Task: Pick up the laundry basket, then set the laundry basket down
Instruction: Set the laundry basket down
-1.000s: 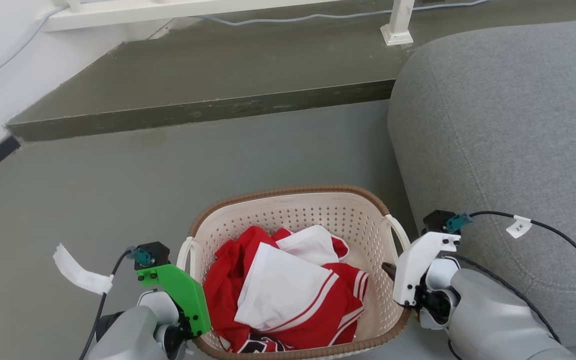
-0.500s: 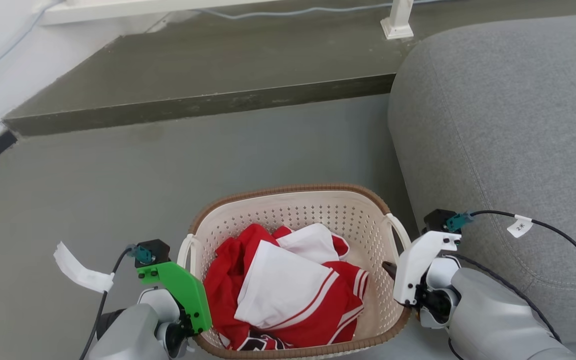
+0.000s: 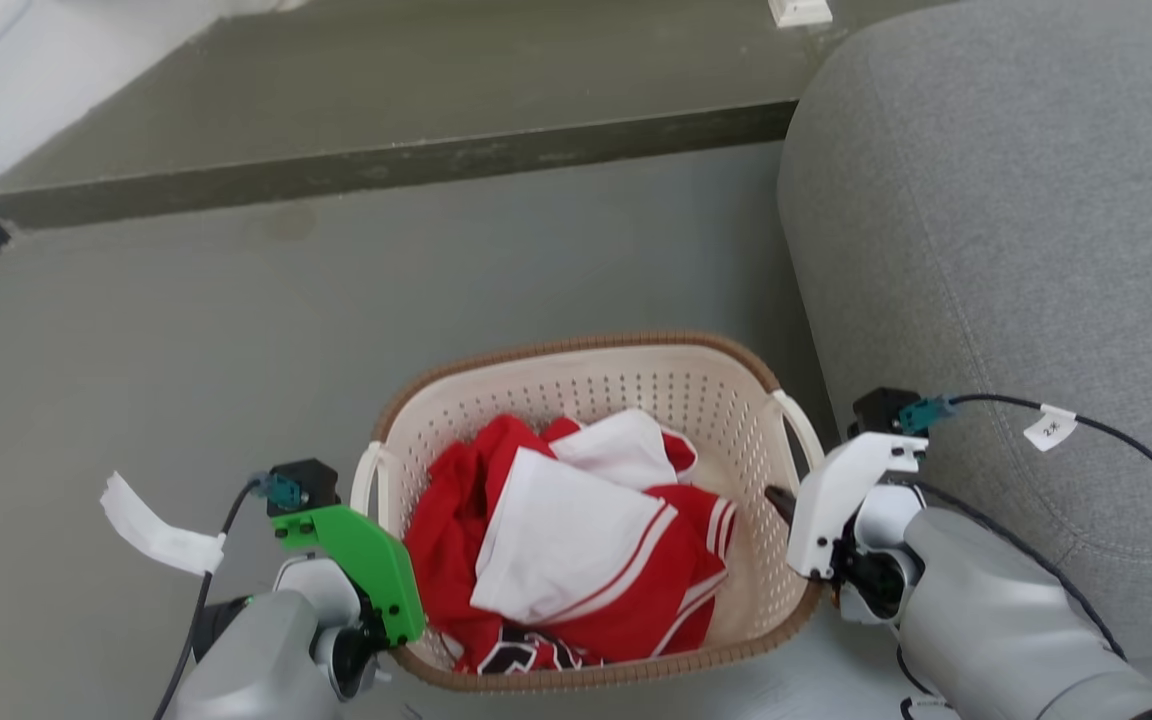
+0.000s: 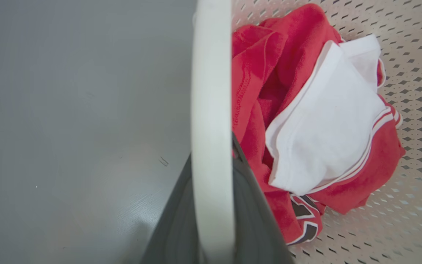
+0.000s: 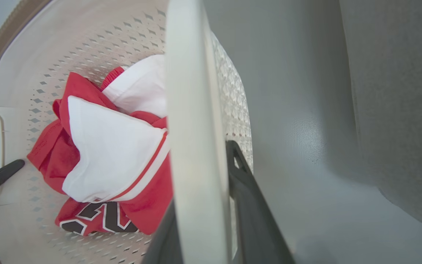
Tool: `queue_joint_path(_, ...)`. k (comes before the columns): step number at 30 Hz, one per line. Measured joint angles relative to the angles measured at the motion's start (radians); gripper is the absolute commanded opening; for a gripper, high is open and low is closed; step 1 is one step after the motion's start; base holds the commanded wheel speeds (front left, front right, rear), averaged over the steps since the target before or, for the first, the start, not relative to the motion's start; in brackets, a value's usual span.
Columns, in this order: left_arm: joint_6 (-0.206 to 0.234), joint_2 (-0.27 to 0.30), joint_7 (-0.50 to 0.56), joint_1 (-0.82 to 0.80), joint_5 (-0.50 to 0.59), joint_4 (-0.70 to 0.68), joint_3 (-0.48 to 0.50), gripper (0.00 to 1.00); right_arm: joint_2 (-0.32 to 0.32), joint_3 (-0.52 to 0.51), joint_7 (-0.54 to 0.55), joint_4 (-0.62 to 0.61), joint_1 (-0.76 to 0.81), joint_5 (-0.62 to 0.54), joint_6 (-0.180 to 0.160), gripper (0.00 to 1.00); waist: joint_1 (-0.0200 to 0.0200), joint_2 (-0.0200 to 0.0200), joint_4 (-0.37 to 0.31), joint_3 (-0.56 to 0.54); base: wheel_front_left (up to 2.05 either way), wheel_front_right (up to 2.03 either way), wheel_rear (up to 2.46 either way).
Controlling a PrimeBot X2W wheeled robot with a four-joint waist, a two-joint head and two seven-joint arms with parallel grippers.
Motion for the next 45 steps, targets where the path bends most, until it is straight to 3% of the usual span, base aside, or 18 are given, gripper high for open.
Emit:
queue_joint_path(20, 0.022, 0.027, -0.022, -0.119, 0.013, -0.040, 0.005, 0.00, -0.004, -0.002, -0.031, -0.021, -0.132, -0.011, -0.004, 0.00, 0.0000, 0.0000, -0.011, 0.164, 0.00, 0.00, 0.00)
queue_joint_path(45, 0.040, 0.085, -0.080, -0.343, 0.036, -0.077, 0.036, 0.00, -0.006, 0.006, -0.104, -0.069, -0.368, -0.057, -0.006, 0.00, 0.0002, 0.0000, -0.026, 0.468, 0.00, 0.00, 0.00)
